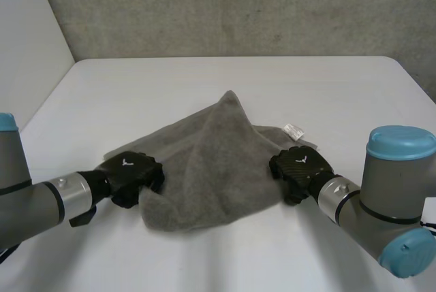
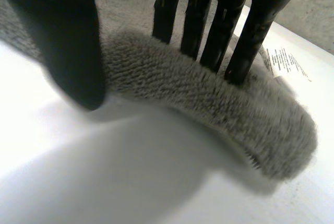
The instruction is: Fold the towel.
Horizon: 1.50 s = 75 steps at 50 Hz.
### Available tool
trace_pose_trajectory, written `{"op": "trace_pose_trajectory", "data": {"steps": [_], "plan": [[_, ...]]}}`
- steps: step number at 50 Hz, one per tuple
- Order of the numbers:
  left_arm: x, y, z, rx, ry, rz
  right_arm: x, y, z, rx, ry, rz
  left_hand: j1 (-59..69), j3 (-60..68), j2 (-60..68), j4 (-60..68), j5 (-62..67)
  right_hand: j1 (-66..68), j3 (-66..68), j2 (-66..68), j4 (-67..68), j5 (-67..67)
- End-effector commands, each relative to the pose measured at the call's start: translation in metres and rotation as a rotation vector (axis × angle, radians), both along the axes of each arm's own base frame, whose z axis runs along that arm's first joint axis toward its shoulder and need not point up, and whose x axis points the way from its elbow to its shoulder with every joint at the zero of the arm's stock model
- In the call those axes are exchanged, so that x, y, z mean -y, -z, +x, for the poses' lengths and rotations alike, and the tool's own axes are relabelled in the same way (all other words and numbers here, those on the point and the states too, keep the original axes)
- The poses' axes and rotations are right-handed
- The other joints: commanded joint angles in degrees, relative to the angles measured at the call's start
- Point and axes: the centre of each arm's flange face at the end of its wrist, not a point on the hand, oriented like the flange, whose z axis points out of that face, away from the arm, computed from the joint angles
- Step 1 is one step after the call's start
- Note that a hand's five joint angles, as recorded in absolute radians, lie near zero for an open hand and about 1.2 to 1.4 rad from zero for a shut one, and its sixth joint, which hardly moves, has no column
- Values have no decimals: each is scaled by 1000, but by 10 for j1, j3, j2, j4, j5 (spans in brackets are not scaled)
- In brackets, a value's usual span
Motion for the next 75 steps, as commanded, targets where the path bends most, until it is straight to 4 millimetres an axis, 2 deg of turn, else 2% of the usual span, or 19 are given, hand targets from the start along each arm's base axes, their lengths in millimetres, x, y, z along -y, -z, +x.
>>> {"op": "trace_pose_trajectory", "data": {"steps": [1,5,7,10,12,13,15,22,29,34,40,45,46,47,49,56,61,67,75], "plan": [[-1,-23,0,-37,-28,-39,16,-14,0,-12,19,-119,125,105,104,104,109,457,408,401,408,419],[-3,-43,1,-63,-45,-79,23,-49,-2,20,33,-223,125,105,104,104,109,457,408,401,408,419],[-4,-56,1,-85,-58,-103,29,-101,-8,80,65,-338,125,105,104,104,109,457,408,401,408,419],[-10,-87,1,-145,-89,-159,26,-123,-8,96,64,-370,125,105,104,104,109,457,408,401,408,419],[-20,-123,3,-223,-114,-230,18,-166,-11,108,59,-391,125,105,104,104,109,457,408,401,408,419],[-20,-123,3,-223,-114,-230,18,-166,-11,108,58,-391,125,105,104,104,109,457,408,401,408,419],[-33,-158,5,-309,-135,-294,12,-199,-13,104,37,-367,125,105,104,104,109,457,408,401,408,419],[-49,-181,6,-434,-158,-287,21,-234,-11,108,4,-351,125,105,104,104,109,457,408,401,408,419],[-43,-158,-3,-455,-144,-222,63,-220,5,106,3,-356,125,105,104,104,109,457,408,401,408,419],[-27,-121,-21,-416,-168,-123,95,-152,38,53,-45,-266,125,105,104,104,109,457,408,401,408,419],[7,-74,-32,-326,-279,-57,124,-103,45,-65,29,-321,125,105,104,104,109,454,405,398,405,416],[29,-59,-34,-286,-326,-58,148,-104,39,-93,222,-486,125,105,104,104,109,133,84,77,84,95],[34,-59,-33,-287,-335,-65,148,-114,42,-56,246,-537,125,105,104,104,109,-65,-114,-121,-114,-103],[38,-59,-33,-289,-342,-72,144,-129,41,-6,257,-577,125,105,104,104,109,-204,-253,-260,-253,-242],[41,-62,-33,-294,-344,-82,138,-144,39,46,256,-601,125,105,104,104,109,-243,-292,-299,-292,-281],[50,-67,-32,-297,-375,-118,94,-172,34,121,154,-584,125,105,104,104,109,-243,-292,-299,-292,-281],[53,-60,-31,-278,-407,-113,57,-159,21,63,96,-438,125,105,104,104,109,-155,-204,-211,-204,-193],[55,-48,-30,-254,-414,-94,16,-110,8,-3,79,-128,125,105,104,104,109,-20,-69,-76,-69,-58],[53,-45,-31,-225,-401,-104,-20,-71,19,275,81,206,125,105,104,104,109,-24,-73,-80,-73,-62]]}}
